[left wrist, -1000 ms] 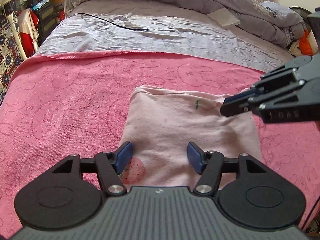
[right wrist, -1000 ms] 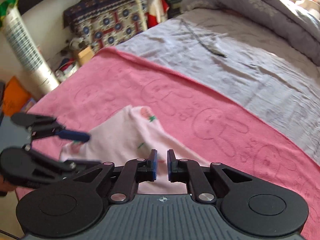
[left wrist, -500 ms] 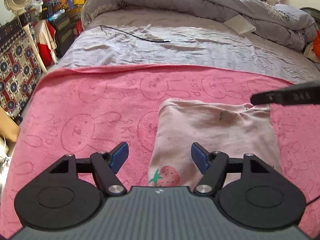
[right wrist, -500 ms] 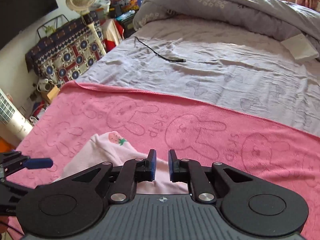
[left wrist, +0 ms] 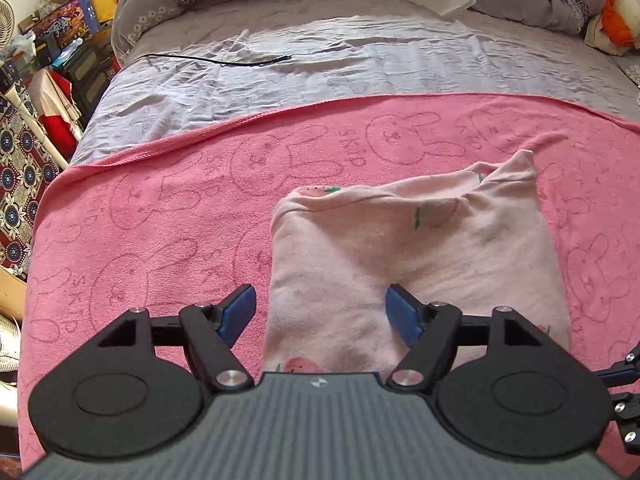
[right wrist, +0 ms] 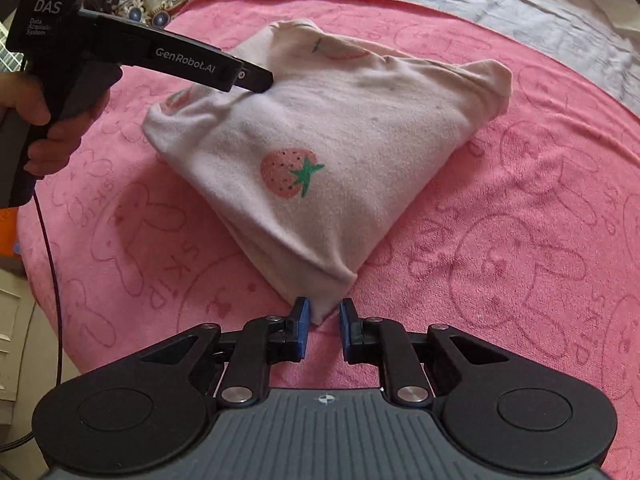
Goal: Fold clothes
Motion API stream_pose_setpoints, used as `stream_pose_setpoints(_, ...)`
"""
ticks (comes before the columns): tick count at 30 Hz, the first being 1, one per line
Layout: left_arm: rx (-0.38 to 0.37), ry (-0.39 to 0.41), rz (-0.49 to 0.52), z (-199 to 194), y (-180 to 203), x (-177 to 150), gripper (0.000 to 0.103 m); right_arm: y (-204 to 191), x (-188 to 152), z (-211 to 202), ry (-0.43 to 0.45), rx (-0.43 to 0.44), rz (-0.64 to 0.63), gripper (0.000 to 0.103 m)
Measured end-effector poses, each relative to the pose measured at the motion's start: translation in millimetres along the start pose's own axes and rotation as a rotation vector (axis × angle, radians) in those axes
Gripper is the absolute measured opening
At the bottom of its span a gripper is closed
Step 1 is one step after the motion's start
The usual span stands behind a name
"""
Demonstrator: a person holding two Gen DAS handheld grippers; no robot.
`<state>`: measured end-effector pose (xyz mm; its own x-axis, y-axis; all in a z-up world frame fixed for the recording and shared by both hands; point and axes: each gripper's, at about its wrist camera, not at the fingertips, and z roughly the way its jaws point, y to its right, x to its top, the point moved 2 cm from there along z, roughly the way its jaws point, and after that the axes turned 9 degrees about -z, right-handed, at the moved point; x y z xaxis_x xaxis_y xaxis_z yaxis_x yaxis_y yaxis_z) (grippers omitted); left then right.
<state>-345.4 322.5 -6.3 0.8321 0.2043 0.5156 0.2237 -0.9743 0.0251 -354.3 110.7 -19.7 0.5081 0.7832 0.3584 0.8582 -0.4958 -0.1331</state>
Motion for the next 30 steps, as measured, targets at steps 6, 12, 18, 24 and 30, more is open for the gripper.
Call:
stream_pose_setpoints(6,-0.016,-0.021,0.061,-23,3,-7,0.075,12,21,-34,0.125,-0.028,0.013,0.024)
stream_pose_setpoints(12,0.018,-0.085,0.048,-13,-2,-30,0.084,19,93,-11,0.255,-0.061,-0.102,0.033)
stream_pose_setpoints(18,-0.050,-0.164,-0.227,-1,-39,-34,0.091,31,136,58,0.159,-0.004,-0.072,0.053)
stream_pose_setpoints(24,-0.052,-0.128,-0.247,-24,-51,-35,0.088,17,113,16,0.168,-0.019,-0.214,0.054)
stream_pose_setpoints(30,-0.125,-0.055,-0.025,-47,-29,-36,0.090,5,57,-4,0.102,-0.008,-0.331,0.060)
